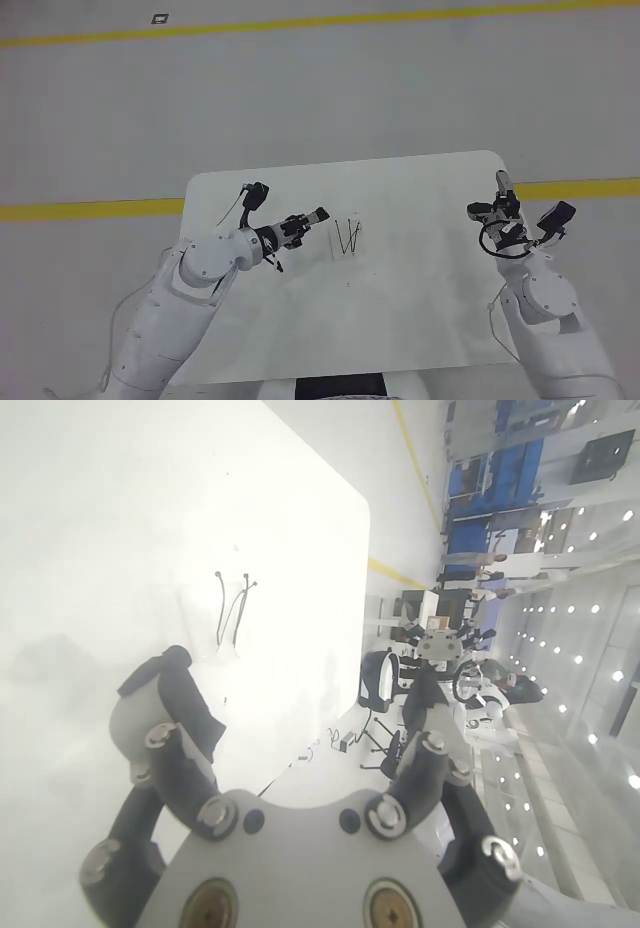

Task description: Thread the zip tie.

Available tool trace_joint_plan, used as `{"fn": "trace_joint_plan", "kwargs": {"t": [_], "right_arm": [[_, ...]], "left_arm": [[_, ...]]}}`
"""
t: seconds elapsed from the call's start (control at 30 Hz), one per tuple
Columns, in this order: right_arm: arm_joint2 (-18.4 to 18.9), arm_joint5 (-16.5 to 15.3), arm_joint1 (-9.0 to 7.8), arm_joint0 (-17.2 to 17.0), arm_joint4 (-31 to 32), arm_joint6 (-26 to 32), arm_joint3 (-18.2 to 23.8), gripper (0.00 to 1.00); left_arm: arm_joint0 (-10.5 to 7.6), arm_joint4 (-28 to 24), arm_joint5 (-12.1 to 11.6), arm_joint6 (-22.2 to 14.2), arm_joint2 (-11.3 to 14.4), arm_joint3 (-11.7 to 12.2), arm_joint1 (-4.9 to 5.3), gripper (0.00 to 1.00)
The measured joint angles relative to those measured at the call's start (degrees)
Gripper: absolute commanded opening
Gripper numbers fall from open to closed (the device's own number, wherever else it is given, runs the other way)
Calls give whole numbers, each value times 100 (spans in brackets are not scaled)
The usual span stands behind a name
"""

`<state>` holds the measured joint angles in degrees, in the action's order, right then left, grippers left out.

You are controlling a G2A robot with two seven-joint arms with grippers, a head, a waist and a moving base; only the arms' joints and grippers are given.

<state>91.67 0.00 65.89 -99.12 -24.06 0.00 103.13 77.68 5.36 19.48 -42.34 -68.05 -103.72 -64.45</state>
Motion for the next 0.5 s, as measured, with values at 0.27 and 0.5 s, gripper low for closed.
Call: {"fn": "trace_joint_plan", "kwargs": {"t": [0.27, 0.5], "right_arm": [[0, 0, 0, 0, 0, 0, 0, 100], [0, 0, 0, 0, 0, 0, 0, 100]], "left_arm": [[-332, 375, -3, -227, 373, 36, -17, 100], [-1220, 859, 0, -968, 1142, 388, -140, 100]]}}
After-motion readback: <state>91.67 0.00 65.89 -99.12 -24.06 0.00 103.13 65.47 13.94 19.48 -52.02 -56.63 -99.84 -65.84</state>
